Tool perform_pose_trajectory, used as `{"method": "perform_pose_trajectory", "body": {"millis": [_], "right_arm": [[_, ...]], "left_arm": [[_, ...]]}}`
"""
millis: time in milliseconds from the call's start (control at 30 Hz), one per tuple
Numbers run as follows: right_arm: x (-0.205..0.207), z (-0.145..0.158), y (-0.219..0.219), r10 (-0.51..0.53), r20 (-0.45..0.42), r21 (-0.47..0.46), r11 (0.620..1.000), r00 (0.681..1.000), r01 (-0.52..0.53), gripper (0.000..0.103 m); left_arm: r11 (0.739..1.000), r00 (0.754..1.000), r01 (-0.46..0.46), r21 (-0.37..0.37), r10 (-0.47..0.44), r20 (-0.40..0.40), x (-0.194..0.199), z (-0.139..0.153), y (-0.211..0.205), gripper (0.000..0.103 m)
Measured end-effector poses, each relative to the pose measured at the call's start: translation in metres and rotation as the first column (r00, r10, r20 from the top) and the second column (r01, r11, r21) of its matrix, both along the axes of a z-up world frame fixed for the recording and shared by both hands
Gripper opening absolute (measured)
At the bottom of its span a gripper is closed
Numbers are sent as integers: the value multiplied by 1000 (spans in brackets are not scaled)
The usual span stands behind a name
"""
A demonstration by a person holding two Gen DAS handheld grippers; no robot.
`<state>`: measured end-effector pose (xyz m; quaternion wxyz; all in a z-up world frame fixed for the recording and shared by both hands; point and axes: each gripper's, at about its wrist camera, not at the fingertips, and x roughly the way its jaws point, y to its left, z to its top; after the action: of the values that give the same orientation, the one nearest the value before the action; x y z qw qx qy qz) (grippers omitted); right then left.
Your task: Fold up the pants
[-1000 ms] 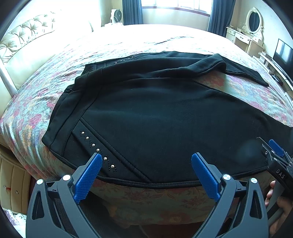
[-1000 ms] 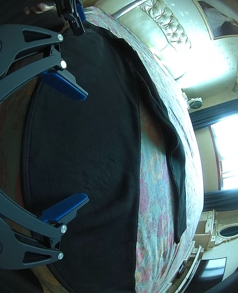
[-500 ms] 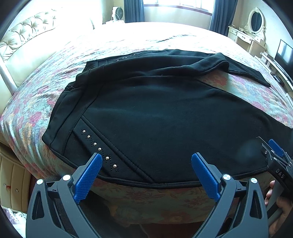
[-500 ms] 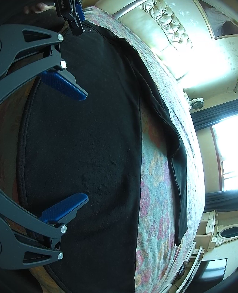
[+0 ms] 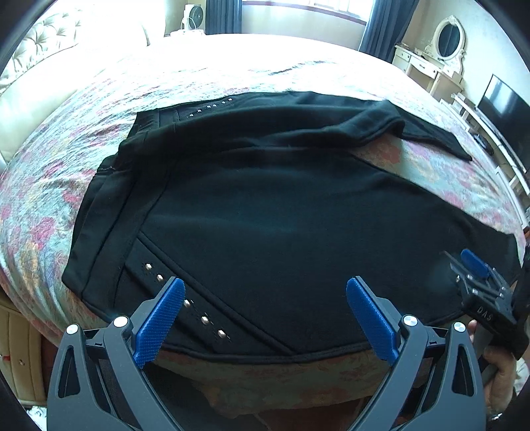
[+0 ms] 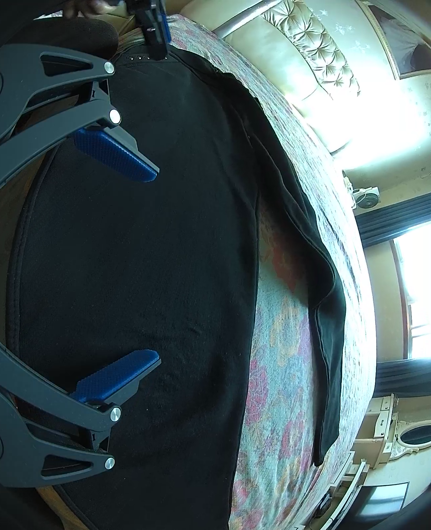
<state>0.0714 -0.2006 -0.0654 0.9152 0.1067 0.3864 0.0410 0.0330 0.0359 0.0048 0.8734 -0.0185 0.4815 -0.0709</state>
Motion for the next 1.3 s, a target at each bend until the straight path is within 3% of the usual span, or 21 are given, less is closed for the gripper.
{"method": "perform_pose_trajectory", "body": {"millis": [100,167,233,333,400,533,633,700,767,900,1000,1067,1100,1200,1300], "right_arm": [[5,2,6,22,-5,17,1000,1000,-22,101],[9,4,10,35,-5,30,999,999,-35,101],[13,5,15,56,-9,43,998,998,-56,101],[17,5,24,83,-14,56,995,996,-82,101],[20,5,30,99,-17,60,993,995,-98,101],[26,3,40,129,-25,57,990,991,-128,101],[30,2,42,135,-35,51,990,990,-133,101],[32,1,42,133,-39,56,990,990,-131,101],[34,1,41,132,-42,62,990,990,-129,101],[39,-1,42,131,-50,66,990,990,-128,101],[41,-2,42,128,-51,71,990,990,-124,101],[42,-2,42,129,-51,73,990,990,-125,101],[43,-2,42,130,-52,74,989,990,-127,101],[45,-2,41,133,-53,86,988,990,-128,101],[47,-2,39,125,-50,100,988,991,-120,101]], "left_arm": [[996,999,-16,-90,12,-40,34,11,40,97],[979,993,-9,-202,-15,-115,61,13,70,97],[960,990,-41,-276,1,-141,80,19,98,97],[941,997,-73,-332,82,11,102,40,144,97],[923,996,-53,-382,75,43,125,42,166,97],[856,991,-128,-501,85,-107,190,10,213,97],[773,970,-229,-591,127,-209,225,-23,238,97],[737,955,-281,-615,152,-254,240,-41,247,97],[737,953,-293,-609,174,-248,252,-50,249,97],[763,979,-196,-616,112,-172,269,-43,232,97],[748,989,-97,-656,-2,-149,270,-42,207,97],[758,989,-49,-650,-54,-139,268,-44,193,97],[765,991,-31,-643,-62,-122,273,-46,192,97],[737,995,-5,-676,-62,-75,277,-49,203,97],[749,995,27,-662,-87,-58,286,-52,203,97]]}}
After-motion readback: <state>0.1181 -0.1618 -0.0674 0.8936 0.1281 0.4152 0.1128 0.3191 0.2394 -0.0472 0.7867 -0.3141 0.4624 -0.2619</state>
